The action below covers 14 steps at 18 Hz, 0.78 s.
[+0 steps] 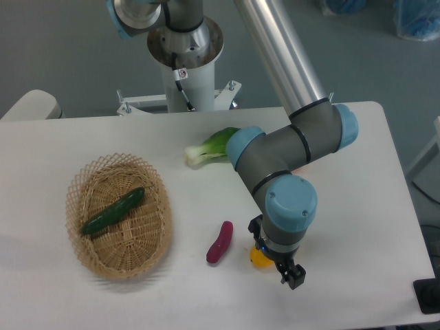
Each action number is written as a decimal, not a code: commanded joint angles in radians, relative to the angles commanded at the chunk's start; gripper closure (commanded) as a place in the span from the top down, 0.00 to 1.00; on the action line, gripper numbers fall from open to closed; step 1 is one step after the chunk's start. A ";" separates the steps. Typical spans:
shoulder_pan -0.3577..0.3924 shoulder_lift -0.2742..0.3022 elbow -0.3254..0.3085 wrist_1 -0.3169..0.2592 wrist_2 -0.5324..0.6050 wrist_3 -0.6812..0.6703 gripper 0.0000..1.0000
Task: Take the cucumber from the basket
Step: 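Move the gripper from the vegetables over to the wicker basket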
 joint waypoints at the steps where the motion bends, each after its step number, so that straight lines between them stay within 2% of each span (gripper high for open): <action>1: -0.002 0.002 0.000 0.000 0.000 -0.003 1.00; 7: -0.009 0.011 -0.018 0.000 -0.002 -0.008 1.00; 14: -0.054 0.032 -0.055 0.003 -0.006 -0.149 1.00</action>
